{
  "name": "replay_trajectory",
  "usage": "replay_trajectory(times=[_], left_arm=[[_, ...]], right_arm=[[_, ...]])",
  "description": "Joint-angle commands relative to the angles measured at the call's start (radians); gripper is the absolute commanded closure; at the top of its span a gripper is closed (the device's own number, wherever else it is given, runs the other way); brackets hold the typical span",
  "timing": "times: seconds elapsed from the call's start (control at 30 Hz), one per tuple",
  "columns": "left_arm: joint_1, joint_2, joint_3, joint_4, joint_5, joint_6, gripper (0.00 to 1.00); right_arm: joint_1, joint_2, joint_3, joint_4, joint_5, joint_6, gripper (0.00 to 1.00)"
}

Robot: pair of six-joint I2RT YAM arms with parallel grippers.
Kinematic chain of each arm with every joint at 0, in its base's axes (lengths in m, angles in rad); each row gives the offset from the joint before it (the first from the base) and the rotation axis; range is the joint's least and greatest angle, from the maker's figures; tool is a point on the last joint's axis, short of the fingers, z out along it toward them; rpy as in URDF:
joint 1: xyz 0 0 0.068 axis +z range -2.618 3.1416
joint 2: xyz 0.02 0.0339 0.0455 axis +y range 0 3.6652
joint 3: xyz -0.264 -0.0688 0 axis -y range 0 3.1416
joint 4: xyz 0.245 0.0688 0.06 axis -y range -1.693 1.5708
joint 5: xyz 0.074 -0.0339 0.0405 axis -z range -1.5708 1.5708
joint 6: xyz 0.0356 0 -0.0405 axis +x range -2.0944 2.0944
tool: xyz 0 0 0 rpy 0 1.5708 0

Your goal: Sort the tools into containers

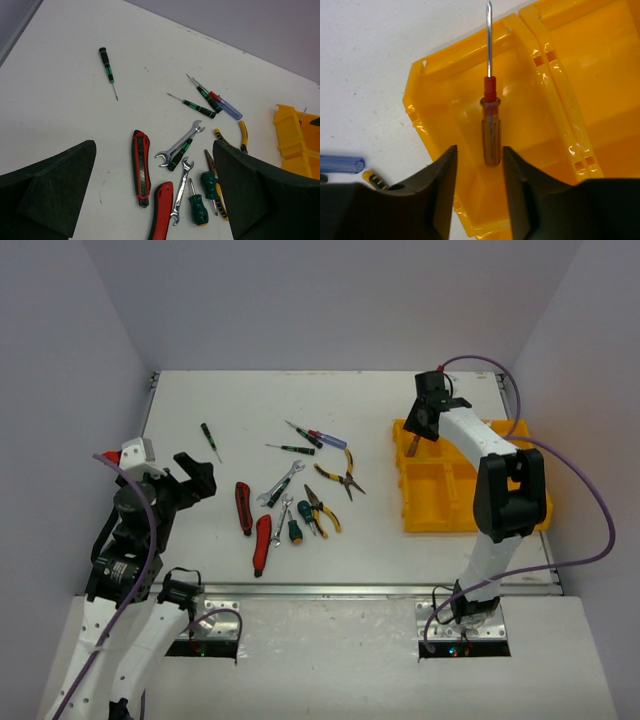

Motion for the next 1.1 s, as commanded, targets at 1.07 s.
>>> replay_trajectory(times=[1.07], left_arm=[[0.008, -0.003, 0.000, 0.048, -0.001, 0.010, 0.00]], right_arm=[[0.315, 0.503, 0.648, -0.128, -0.408, -0.946, 0.42]])
